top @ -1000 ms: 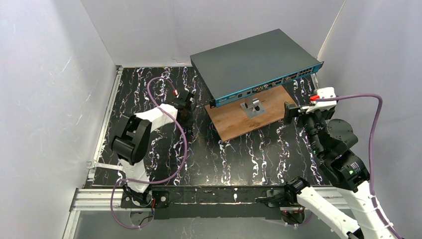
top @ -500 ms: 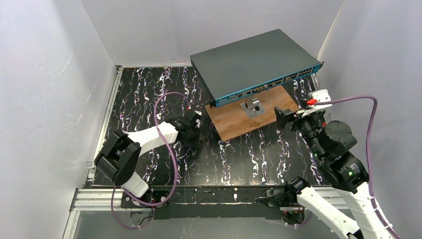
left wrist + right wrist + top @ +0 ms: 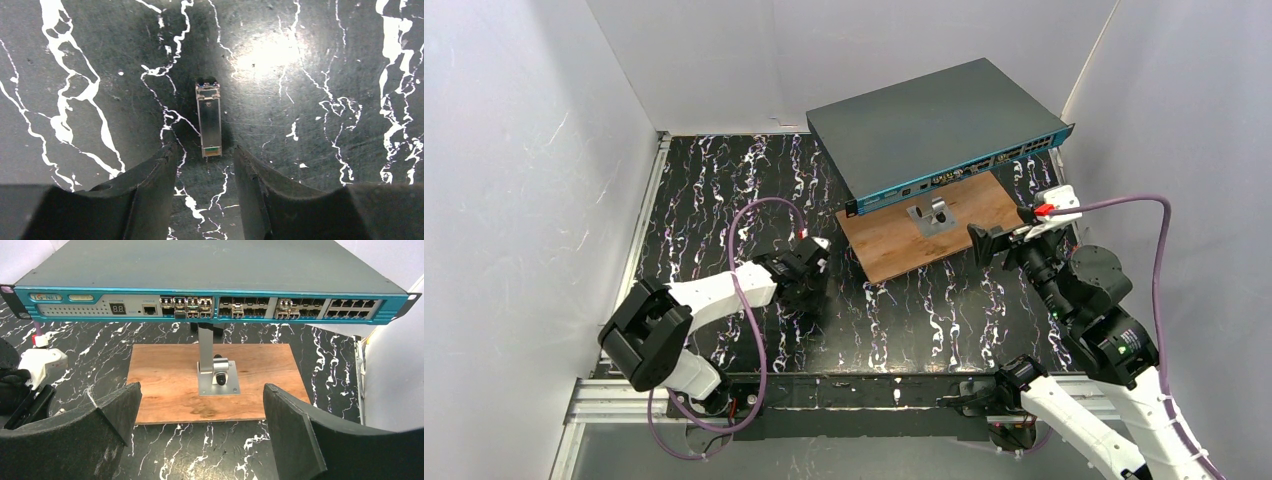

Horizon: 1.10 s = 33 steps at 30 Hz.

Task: Insert the plug into the switch port
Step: Pick up the plug from the center of the board.

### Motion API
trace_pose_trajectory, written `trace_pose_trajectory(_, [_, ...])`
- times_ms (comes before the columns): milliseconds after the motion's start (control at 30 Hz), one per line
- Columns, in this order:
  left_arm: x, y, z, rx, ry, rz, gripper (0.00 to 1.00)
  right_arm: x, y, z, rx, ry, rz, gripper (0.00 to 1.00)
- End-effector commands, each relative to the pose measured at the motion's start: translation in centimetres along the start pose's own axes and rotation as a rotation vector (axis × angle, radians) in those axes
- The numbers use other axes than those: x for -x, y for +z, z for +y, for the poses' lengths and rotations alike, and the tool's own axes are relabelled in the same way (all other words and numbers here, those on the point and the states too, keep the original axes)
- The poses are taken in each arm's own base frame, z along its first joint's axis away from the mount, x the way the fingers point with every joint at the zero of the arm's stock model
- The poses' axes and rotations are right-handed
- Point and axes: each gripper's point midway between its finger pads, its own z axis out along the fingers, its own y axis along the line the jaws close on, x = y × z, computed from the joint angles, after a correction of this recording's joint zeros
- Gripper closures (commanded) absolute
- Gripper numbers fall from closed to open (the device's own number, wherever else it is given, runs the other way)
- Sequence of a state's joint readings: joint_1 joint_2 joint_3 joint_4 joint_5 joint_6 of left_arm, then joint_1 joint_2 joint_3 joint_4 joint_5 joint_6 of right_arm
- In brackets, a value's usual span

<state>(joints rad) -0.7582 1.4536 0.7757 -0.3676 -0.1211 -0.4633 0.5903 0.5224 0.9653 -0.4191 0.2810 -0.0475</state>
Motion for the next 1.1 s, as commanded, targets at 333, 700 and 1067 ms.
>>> trace_pose_trajectory(333, [-1.8,1.9,0.8,0.129,-0.016,0.024,0.70,-0.2,-0.4,0.2,0.010,0.033,-0.007,0.01])
trace_pose_trajectory(700, [-2.0,-1.2,0.6,0.089,0.026,0.010,0.93,0.1,0.4,1.9,0.106,-0.016,0.009,0.01])
trace_pose_trajectory(1067, [4.3,-11.8,-3.4,-0.152,0.243,-0.156,1.00,-0.5,1.0,7.3,0.420,-0.065,0.076,0.01])
